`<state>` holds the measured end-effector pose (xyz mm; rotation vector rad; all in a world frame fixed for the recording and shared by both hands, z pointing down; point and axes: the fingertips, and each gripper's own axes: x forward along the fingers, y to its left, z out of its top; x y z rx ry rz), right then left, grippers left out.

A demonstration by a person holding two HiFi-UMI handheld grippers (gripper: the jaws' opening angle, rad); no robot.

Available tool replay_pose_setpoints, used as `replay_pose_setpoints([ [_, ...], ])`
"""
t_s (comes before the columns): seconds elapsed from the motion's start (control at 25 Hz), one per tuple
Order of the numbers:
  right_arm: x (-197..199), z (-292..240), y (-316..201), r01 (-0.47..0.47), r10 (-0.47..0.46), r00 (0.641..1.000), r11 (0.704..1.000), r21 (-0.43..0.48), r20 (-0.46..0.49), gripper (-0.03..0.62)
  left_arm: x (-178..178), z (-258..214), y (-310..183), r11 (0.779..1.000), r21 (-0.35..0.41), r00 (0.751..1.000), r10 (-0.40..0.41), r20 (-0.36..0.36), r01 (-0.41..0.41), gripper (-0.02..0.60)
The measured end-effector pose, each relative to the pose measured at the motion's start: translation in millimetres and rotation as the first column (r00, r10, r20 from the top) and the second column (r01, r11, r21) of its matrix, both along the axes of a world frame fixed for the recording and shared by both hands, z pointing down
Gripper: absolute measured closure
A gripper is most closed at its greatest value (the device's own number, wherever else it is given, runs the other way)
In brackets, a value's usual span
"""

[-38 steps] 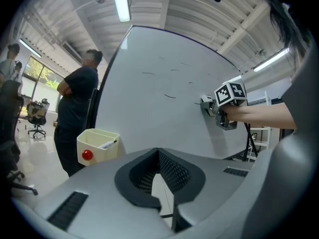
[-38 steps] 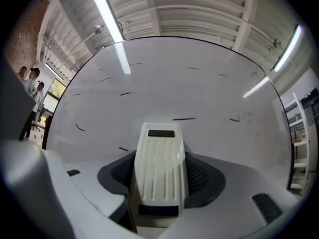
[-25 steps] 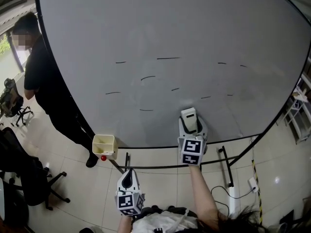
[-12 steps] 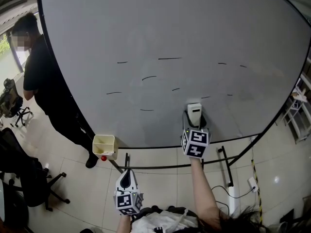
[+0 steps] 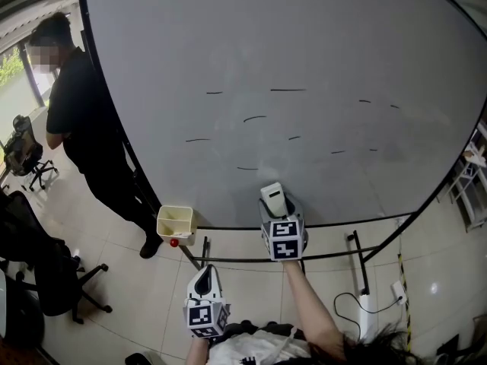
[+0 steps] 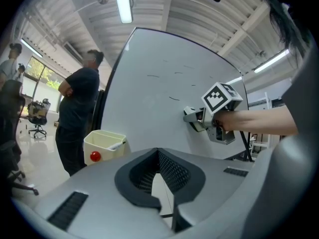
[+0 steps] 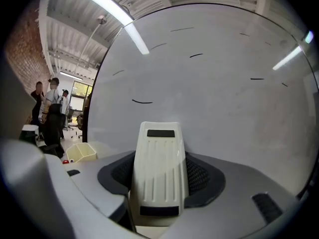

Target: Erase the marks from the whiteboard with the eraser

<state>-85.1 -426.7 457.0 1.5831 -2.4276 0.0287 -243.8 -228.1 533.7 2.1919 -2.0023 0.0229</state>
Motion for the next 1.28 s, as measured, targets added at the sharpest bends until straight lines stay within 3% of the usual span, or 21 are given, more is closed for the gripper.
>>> replay_pose_setpoints([
  [0.28,52.0,52.5,70.2,-0.046,0.054,0.994,0.995,-0.086,0.092,0.313,4.1,17.9,11.7,0.998,-0.023,0.998,0.058,-0.023,-0.058,0.595],
  [0.64,113.2,110.3,199.2,-0.065,0.091,0.988,0.978,-0.198,0.126,0.313,81.9,10.9,54.8,0.979,-0.008,0.979,0.202,0.003,-0.202,0.595],
  [1.04,177.7,123.3,341.9,0.002,0.031,0.991,0.970,-0.244,0.133,0.313,187.9,22.7,166.3,0.971,-0.037,0.972,0.234,-0.031,-0.235,0.595],
  [1.28,187.1,132.0,383.7,0.038,-0.002,0.990,0.966,-0.256,0.138,0.313,200.5,16.7,206.4,0.979,-0.029,0.979,0.203,-0.026,-0.203,0.595],
])
